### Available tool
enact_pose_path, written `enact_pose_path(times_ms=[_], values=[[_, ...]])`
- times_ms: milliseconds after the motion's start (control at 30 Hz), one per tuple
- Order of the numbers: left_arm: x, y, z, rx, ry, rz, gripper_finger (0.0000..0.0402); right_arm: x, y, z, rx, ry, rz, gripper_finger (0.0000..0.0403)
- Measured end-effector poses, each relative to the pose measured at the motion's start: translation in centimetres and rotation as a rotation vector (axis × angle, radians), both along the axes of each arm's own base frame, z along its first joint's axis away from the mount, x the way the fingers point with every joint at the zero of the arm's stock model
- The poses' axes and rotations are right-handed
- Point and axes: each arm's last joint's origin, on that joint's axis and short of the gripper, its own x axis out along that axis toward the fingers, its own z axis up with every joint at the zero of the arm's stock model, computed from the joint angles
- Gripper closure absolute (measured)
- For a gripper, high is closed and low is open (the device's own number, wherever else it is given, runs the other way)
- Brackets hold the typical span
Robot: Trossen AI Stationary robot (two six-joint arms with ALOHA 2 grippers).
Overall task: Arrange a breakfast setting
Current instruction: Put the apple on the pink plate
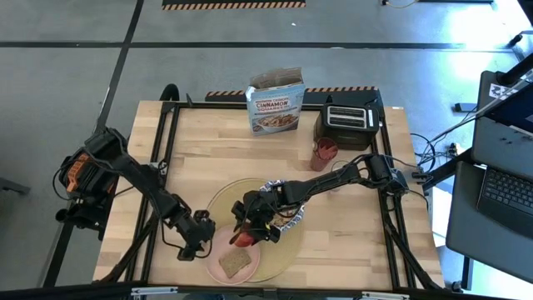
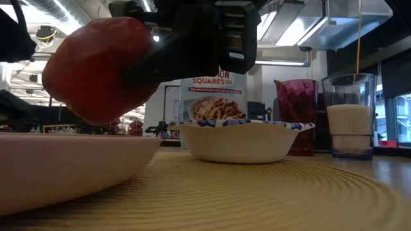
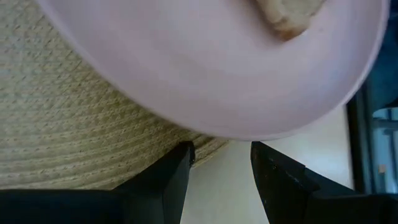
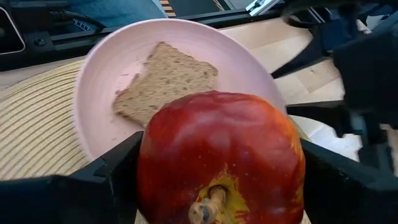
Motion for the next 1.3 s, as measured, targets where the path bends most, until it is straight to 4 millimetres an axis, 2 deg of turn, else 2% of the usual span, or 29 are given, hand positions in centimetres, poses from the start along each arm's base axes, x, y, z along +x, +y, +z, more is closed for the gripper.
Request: enact_pose_path(times_ms=[267, 700, 1033, 1300], values=[[1.1, -0.2, -0.3, -0.010, -0.090, -0.017, 0.0237, -0.1, 0.0, -0.1, 0.004, 0.014, -0.005, 0.0088], [1.6, 0.2, -0.2, -0.026, -0.106, 0.003, 0.0237, -0.3, -0.1, -0.3, -0.016, 0.049, -0.005, 0.0088], [1.9, 0.6, 2.9, 0.004, -0.300, 0.010, 0.0237, -0.3, -0.2, -0.4, -0.039, 0.048, -0.010, 0.0088], [1.6, 0.9, 2.8, 0.038, -0.279, 0.012, 0.0237, -0.8, -0.3, -0.9, -0.099, 0.093, -0.004, 0.0088]])
